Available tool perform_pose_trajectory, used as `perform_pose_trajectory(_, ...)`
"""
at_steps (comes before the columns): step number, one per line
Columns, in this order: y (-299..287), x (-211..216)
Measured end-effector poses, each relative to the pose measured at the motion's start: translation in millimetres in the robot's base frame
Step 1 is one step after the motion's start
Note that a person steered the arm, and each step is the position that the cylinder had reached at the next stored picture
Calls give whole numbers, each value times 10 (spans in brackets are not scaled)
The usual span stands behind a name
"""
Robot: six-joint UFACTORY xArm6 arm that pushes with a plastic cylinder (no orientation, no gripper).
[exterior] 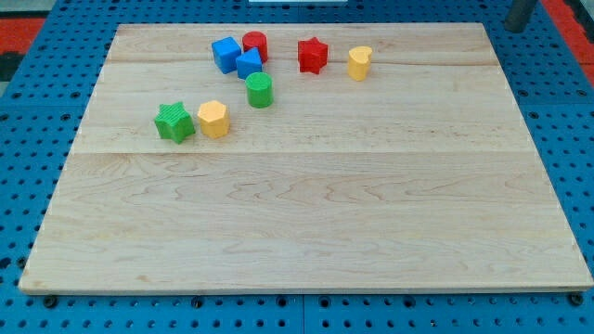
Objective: Move your arm towards the heart
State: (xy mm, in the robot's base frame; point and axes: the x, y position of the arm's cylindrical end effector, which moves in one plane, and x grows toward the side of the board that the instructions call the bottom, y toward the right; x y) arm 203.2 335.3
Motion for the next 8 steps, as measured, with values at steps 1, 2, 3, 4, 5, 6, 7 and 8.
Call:
perform_pose_trajectory(1,0,5)
perform_pose_trajectory(2,0,5)
perform_pose_trajectory(3,-341,-61)
perform_pose_trajectory(4,-1053,-60)
perform_pose_trajectory(5,-1309,-60)
perform_pose_trajectory(6,-1548,56)
perform_pose_trajectory(7,-1990,61)
perform_pose_trajectory(8,-1990,95)
